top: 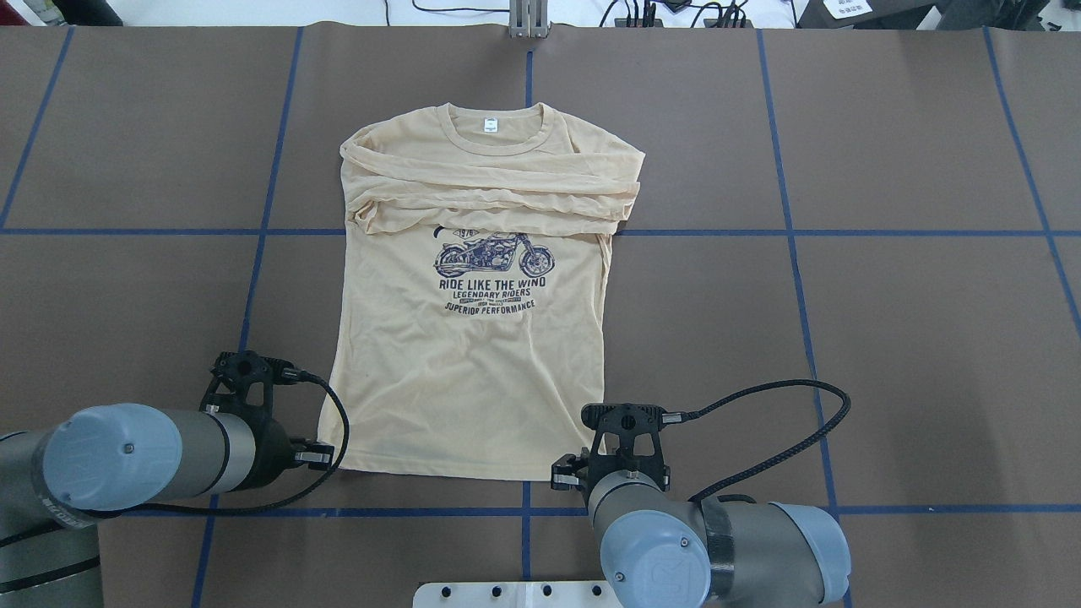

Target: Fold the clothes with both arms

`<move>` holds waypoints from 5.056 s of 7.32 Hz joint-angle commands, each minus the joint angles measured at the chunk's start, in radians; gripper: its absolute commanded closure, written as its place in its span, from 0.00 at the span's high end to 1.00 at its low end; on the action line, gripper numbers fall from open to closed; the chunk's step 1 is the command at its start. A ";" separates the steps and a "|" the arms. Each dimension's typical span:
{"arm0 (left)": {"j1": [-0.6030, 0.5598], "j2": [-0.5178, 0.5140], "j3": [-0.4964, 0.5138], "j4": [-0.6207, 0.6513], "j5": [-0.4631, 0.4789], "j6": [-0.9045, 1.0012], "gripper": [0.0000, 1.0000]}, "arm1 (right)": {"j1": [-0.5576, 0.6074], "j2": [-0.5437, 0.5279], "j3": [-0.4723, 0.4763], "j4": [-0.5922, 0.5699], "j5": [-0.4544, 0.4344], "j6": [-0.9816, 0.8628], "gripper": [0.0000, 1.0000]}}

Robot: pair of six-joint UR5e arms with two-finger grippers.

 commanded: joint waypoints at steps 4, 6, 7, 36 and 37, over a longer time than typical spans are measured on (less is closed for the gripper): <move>0.000 -0.002 -0.001 0.000 0.000 0.001 0.00 | -0.002 0.005 -0.002 -0.006 0.002 0.003 0.23; 0.000 -0.005 -0.001 0.000 0.000 0.001 0.00 | -0.002 0.004 -0.004 -0.009 0.002 0.003 0.25; 0.000 -0.005 -0.001 0.000 0.000 0.001 0.00 | -0.002 0.004 -0.004 -0.009 0.002 0.001 0.27; 0.052 -0.016 -0.424 0.189 -0.178 -0.065 0.00 | -0.085 -0.268 0.713 -0.299 0.157 -0.034 0.00; 0.011 -0.017 -0.388 0.189 -0.172 -0.065 0.00 | -0.027 -0.228 0.647 -0.296 0.158 -0.042 0.00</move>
